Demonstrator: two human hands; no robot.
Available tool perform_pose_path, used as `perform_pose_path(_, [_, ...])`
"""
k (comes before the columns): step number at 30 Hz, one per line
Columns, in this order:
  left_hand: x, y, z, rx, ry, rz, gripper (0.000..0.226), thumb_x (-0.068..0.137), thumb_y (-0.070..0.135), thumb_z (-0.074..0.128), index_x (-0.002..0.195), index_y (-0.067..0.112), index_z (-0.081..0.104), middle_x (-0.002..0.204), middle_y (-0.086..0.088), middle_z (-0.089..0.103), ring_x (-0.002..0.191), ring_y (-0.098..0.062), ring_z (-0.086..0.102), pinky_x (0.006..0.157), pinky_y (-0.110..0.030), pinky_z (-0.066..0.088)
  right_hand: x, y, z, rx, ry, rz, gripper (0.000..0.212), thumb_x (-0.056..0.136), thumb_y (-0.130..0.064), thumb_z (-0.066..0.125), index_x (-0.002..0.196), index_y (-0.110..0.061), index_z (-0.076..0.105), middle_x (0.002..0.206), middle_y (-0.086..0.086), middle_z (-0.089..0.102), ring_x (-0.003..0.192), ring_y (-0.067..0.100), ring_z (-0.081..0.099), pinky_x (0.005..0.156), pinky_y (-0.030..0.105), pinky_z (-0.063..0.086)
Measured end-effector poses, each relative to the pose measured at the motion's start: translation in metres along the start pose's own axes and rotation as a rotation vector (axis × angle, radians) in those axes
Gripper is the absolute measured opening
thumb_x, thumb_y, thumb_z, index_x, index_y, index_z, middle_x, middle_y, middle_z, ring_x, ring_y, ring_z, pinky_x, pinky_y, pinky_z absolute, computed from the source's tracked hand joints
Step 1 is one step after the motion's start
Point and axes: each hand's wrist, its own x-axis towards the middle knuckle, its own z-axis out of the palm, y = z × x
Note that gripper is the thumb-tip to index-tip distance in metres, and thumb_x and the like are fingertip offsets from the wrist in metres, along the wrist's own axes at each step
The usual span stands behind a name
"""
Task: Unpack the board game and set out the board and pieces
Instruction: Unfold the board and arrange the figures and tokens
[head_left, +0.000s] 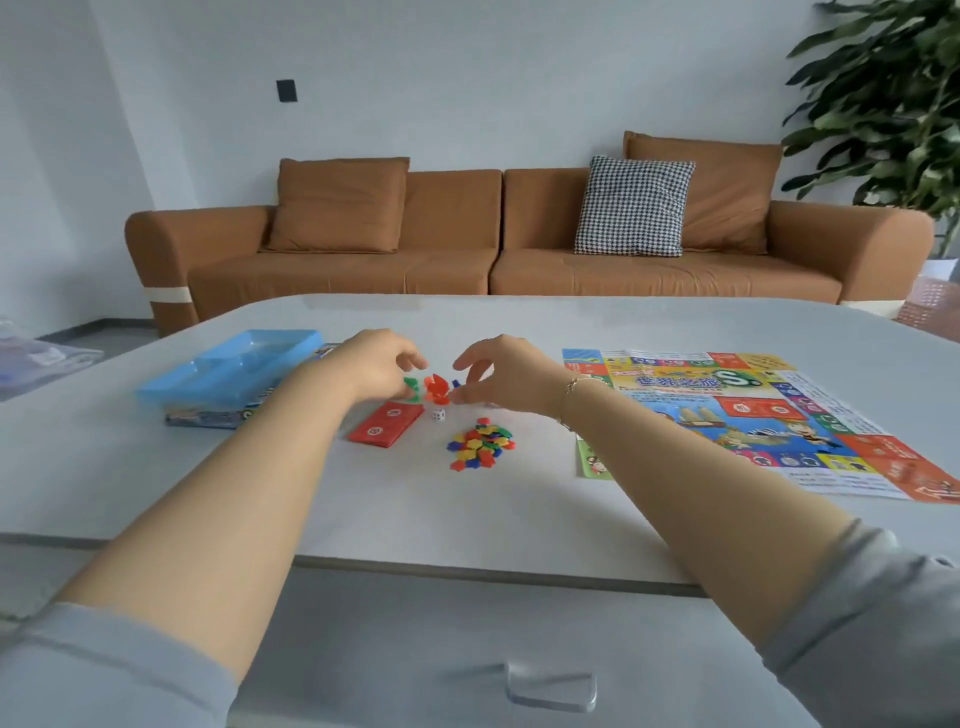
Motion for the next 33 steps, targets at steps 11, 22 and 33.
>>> perform_pose_path(11, [0.005,0.002,0.002,-0.095,0.027,0.055,0.019,0.083,0.009,0.068,0.101,0.016,0.072,0.093,0.000,0.067,0.074,-0.013,0.059,0.060,-0.017,0.043,0.012,-0.009,0.012,0.003,0.113,-0.025,0.013,0.082,-0.019,0.071,0.091,-0.011,0.074,0.082,0.001,0.069,0.068,0.012,0.058,0.067,0.023,0.049])
perform_pose_path(22, [0.008,0.021,0.000,-0.062,0.100,0.104,0.014,0.083,0.008,0.067,0.094,0.011,0.074,0.087,-0.003,0.070,0.084,-0.021,0.067,0.079,-0.033,0.055,0.002,0.006,-0.008,0.049,0.215,-0.001,0.007,0.082,-0.015,0.070,0.083,-0.009,0.074,0.075,0.007,0.072,0.062,0.017,0.067,0.065,0.022,0.053])
perform_pose_path(33, [0.007,0.149,0.018,-0.105,0.066,0.401,0.011,0.082,0.008,0.069,0.090,0.010,0.075,0.083,-0.005,0.071,0.072,-0.012,0.061,0.067,-0.019,0.045,-0.097,0.080,-0.099,-0.036,0.310,0.169,0.005,0.080,-0.015,0.072,0.081,-0.010,0.074,0.064,0.001,0.068,0.044,0.002,0.056,0.048,0.012,0.047])
